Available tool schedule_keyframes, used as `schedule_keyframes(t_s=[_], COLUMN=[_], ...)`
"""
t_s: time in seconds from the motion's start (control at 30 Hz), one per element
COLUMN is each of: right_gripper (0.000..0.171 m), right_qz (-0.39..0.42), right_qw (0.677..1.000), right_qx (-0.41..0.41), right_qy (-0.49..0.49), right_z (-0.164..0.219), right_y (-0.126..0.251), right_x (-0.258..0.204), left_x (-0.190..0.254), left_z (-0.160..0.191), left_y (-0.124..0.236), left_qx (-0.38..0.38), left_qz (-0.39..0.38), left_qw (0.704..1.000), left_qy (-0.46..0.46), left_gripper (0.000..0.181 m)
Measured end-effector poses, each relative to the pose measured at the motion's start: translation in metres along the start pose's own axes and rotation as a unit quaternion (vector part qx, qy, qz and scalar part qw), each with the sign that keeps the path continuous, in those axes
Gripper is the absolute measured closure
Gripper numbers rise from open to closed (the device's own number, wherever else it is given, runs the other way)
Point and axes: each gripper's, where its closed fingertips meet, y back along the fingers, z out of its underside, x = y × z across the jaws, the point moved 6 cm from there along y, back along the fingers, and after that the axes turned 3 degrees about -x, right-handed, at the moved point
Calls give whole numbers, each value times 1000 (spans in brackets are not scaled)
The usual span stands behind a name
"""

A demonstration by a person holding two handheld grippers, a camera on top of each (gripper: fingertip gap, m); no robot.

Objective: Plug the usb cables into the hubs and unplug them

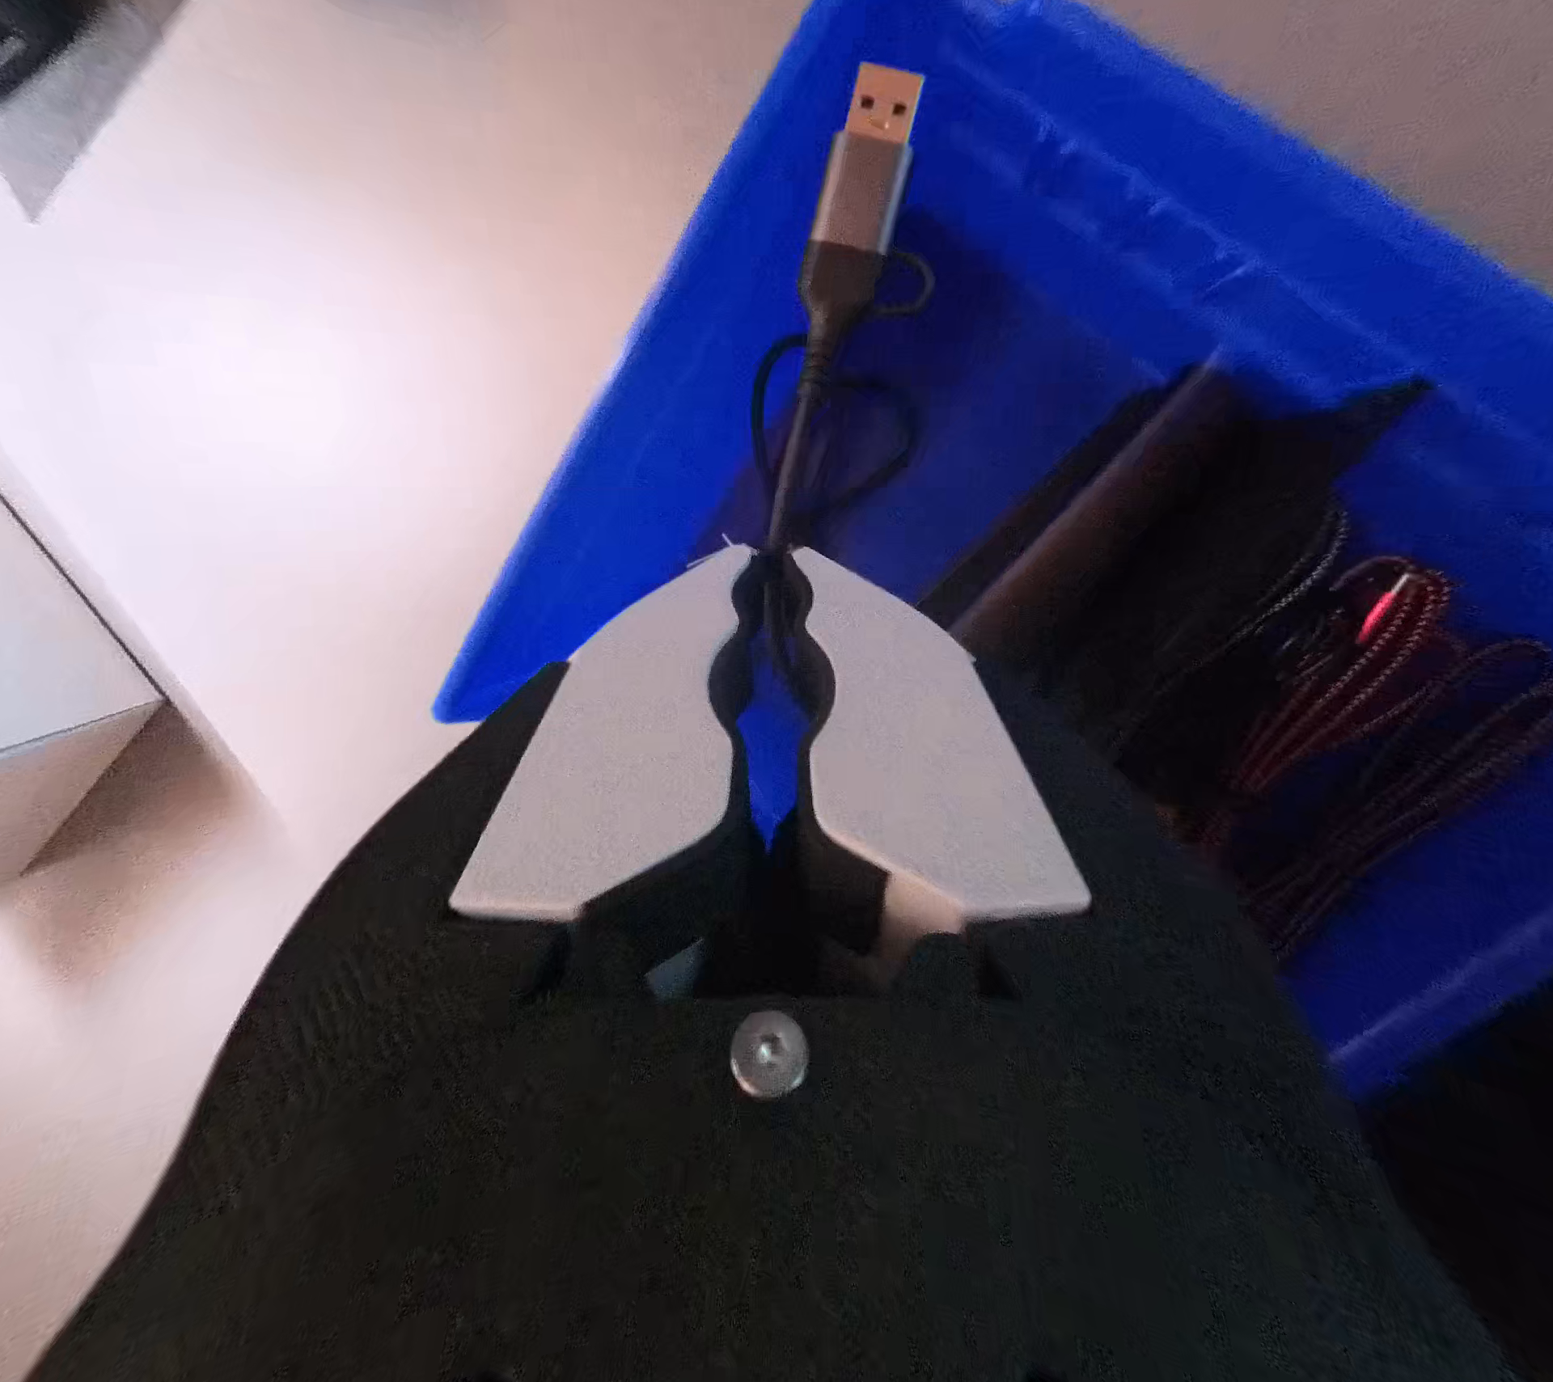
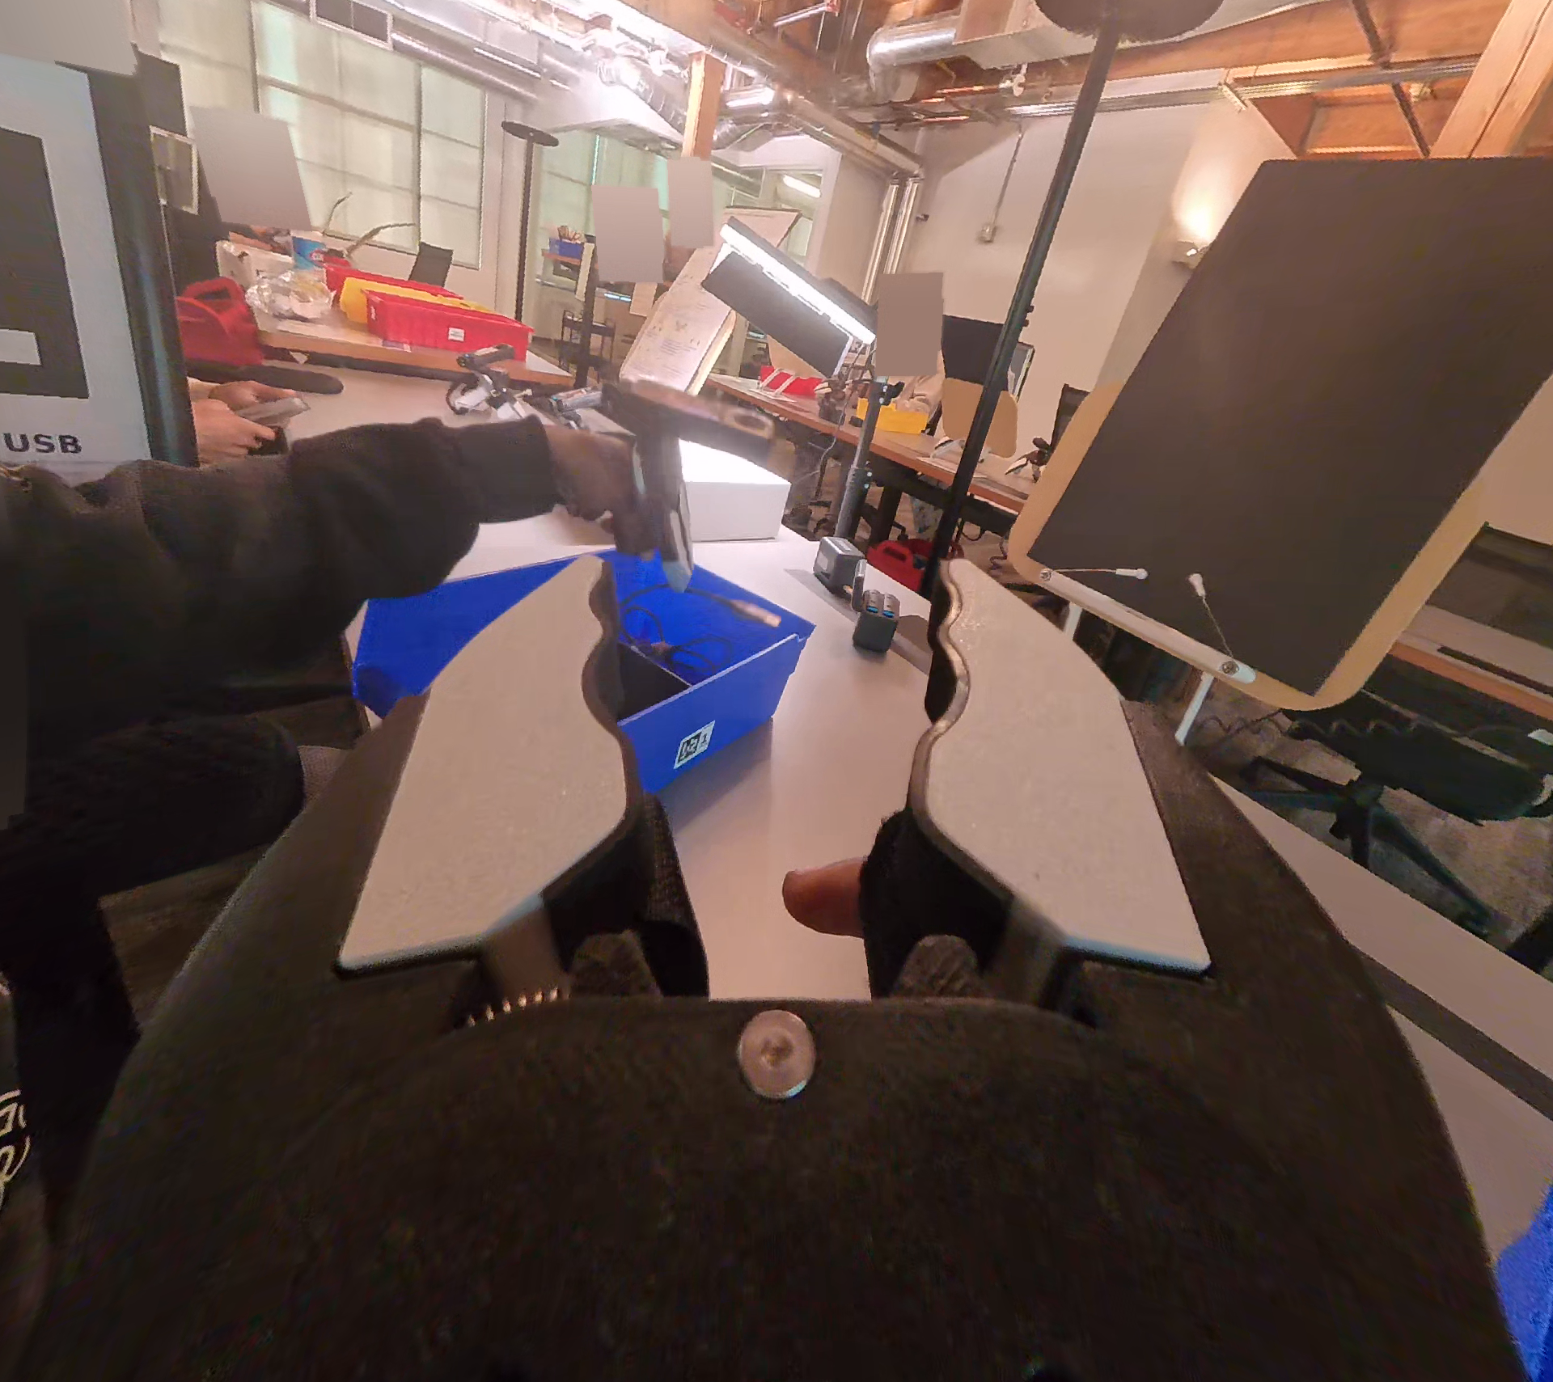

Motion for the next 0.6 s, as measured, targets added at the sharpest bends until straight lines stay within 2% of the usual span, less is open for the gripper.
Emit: schedule_keyframes(t_s=[0.13,0.23,0.43,0.6], right_gripper=[101,101,101,101], right_qz=[-2,-4,-13,-26], right_qw=[1000,1000,999,998], right_qx=[-9,-17,-35,-56], right_qy=[6,6,-2,-13], right_z=[2,4,11,21], right_y=[-2,-4,-8,-14], right_x=[-2,-3,-3,-5], left_x=[1,7,37,84], left_z=[-13,-27,-49,-61], left_y=[46,86,158,204], left_qx=[92,186,353,464], left_qz=[-40,-69,-165,-180], left_qw=[995,980,921,863], left_qy=[2,5,-27,-80], left_gripper=[176,177,177,177])
